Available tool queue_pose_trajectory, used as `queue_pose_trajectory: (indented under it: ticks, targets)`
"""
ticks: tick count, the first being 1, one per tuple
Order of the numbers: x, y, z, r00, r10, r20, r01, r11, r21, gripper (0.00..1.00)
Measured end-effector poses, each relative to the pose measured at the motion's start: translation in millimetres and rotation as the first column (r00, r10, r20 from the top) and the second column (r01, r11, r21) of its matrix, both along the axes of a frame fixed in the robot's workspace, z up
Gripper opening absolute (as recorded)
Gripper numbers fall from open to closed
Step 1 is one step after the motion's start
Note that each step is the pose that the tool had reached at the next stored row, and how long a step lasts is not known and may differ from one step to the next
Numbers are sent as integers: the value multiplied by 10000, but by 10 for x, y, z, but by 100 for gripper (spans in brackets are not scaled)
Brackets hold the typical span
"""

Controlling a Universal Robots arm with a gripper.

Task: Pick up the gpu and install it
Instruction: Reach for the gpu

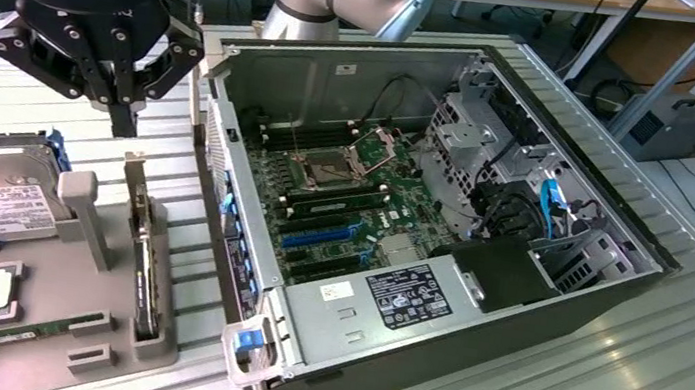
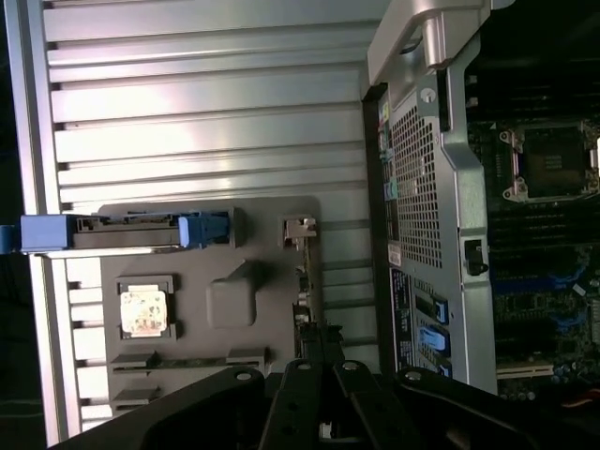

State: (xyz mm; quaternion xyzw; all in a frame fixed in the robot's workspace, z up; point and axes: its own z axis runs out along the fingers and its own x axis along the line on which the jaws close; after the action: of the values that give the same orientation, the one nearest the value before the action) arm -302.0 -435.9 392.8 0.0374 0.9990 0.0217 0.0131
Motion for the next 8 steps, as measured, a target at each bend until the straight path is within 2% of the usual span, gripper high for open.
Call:
queue_pose_trajectory:
  ticks: [2, 8]
  targets:
    - [0, -19, 0, 10000, 0, 0, 0, 10000, 0, 11]
    - [0, -25, -1, 10000, 1, 0, -1, 10000, -1, 11]
